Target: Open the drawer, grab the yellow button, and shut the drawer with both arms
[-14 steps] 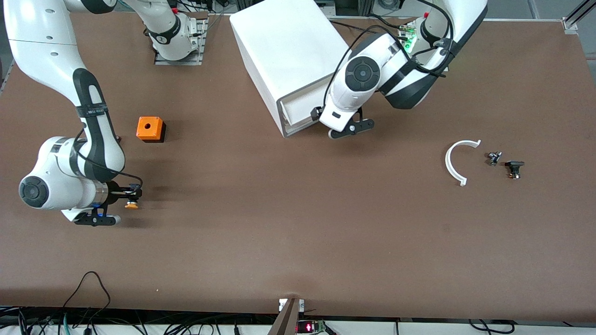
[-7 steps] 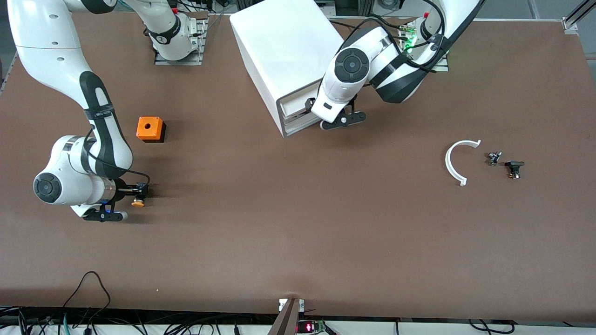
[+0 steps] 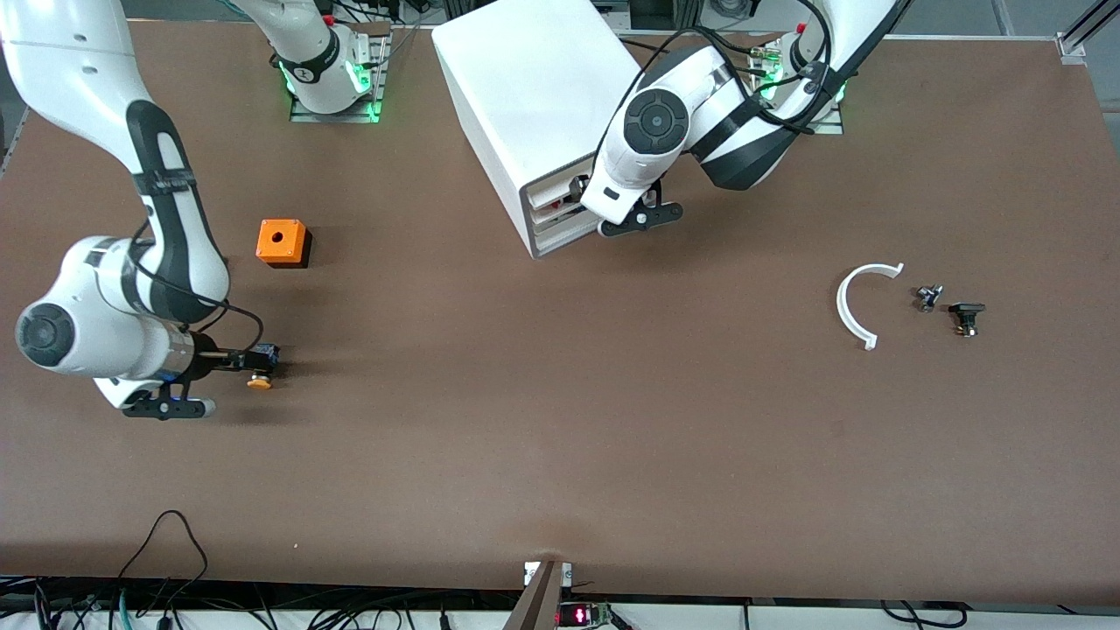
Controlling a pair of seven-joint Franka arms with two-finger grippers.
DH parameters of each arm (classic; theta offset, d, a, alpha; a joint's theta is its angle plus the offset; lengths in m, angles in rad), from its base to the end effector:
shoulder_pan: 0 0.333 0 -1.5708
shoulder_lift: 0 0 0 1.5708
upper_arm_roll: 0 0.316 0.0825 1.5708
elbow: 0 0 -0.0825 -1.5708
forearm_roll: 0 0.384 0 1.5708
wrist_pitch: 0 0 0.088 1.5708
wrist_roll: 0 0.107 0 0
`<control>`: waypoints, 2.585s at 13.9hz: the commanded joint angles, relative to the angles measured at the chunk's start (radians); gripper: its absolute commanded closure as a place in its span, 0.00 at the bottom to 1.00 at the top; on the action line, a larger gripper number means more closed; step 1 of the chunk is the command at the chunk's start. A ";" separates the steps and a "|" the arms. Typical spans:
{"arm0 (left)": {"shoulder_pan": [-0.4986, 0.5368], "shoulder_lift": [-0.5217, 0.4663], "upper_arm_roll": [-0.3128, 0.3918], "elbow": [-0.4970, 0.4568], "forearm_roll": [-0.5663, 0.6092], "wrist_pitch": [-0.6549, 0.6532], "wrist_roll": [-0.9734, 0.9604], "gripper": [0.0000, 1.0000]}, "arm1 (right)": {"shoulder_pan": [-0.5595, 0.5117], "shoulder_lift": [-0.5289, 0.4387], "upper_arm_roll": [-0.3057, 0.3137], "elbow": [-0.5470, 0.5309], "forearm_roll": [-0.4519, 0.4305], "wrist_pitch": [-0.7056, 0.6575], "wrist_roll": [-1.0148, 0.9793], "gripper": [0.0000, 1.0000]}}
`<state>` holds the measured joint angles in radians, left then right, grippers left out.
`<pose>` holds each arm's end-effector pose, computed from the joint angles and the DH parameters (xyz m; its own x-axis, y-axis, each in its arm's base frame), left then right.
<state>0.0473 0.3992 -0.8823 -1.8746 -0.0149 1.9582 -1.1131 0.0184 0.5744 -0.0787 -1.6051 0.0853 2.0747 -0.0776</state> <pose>0.4237 -0.4214 0.3588 0.8927 0.2771 -0.3555 0.2908 -0.9567 -0.0154 0.6790 -0.0300 0.2869 0.9948 -0.0155 -0.1004 -0.0191 -0.9992 -0.0352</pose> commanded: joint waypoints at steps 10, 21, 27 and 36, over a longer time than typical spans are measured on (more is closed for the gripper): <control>0.020 -0.020 -0.007 0.063 -0.017 -0.086 0.108 0.00 | 0.000 -0.415 0.010 -0.110 -0.042 -0.287 -0.008 0.00; 0.163 -0.081 0.086 0.347 0.136 -0.400 0.557 0.00 | 0.006 -0.556 0.020 -0.029 -0.087 -0.419 0.096 0.00; 0.089 -0.284 0.400 0.272 0.090 -0.397 1.017 0.00 | 0.009 -0.550 0.040 0.033 -0.094 -0.492 0.081 0.00; -0.044 -0.427 0.818 0.149 -0.014 -0.371 1.307 0.00 | 0.011 -0.492 0.042 0.136 -0.098 -0.499 0.084 0.00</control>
<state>0.0450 -0.0077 -0.0929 -1.6968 -0.0115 1.5589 0.2029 0.0254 0.0663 -0.0385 -1.5049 0.0005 1.6000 -0.0027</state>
